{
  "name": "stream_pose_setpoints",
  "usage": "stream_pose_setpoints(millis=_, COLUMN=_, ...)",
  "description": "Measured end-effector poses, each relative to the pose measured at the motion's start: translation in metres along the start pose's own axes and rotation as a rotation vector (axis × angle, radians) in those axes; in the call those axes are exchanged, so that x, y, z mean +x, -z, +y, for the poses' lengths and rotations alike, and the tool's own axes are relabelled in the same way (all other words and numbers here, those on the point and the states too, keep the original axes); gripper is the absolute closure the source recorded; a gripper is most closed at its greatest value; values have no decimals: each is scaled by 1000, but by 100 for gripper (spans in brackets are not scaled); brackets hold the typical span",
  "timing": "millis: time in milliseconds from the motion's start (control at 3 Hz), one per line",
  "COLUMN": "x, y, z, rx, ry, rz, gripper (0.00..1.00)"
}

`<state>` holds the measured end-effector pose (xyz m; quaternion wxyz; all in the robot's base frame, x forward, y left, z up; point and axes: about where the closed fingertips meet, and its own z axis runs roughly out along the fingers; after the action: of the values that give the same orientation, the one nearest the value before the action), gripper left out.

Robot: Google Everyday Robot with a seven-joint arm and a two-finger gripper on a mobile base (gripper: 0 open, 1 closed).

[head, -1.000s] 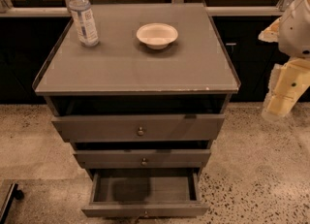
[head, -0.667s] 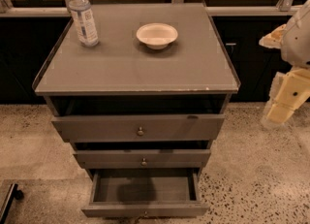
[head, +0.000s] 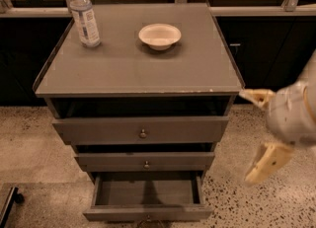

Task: Close bottom drawer

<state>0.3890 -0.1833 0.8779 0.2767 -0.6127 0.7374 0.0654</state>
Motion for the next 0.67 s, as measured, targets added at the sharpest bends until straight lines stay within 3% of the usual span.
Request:
stream_pose_setpoints(millis=333, x=17, y=-88, z=42, rx=-71, ry=-117, rz=-197, gripper=0)
stream_pose_setpoints(millis=667, x=33, y=-190, z=98, rx=-185, ry=-249, rz=-319, gripper=0)
